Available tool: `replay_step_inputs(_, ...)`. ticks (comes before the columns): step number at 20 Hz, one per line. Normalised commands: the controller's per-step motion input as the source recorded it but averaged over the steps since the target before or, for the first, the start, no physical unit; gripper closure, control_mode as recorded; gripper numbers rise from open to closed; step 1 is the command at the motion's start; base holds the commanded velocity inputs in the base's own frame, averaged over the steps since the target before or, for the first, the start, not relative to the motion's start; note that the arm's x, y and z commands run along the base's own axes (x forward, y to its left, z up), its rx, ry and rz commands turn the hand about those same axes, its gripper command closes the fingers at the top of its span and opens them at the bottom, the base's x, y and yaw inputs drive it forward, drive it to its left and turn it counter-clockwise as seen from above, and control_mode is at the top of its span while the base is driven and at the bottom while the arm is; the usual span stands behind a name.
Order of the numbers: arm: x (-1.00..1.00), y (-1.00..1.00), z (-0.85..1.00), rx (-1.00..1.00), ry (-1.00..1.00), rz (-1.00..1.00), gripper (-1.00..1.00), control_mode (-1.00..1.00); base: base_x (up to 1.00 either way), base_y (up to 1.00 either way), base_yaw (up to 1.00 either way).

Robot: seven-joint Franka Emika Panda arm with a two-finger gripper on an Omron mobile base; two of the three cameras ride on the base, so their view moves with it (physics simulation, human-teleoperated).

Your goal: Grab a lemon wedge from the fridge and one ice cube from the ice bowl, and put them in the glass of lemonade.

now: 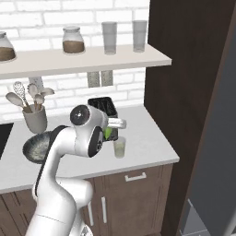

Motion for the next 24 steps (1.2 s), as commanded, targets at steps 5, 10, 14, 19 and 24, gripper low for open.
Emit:
replay_step_inputs(5, 0.45, 0.00, -0.22, 0.08, -0.02, 0.00, 1.00, -1.00, 0.00, 0.00, 0.00)
replay_step_inputs(10, 0.36, 0.00, -0.27, 0.04, 0.00, 0.00, 1.00, -1.00, 0.00, 0.00, 0.00)
replay_step_inputs(14, 0.25, -0.05, -0.28, 0.00, 0.00, 0.00, 1.00, -1.00, 0.00, 0.00, 0.00)
replay_step_inputs(19, 0.18, -0.22, -0.32, 0.00, 0.00, 0.00, 1.00, -1.00, 0.00, 0.00, 0.00)
replay_step_inputs(24, 0.23, -0.14, -0.29, 0.00, 0.00, 0.00, 1.00, -1.00, 0.00, 0.00, 0.00)
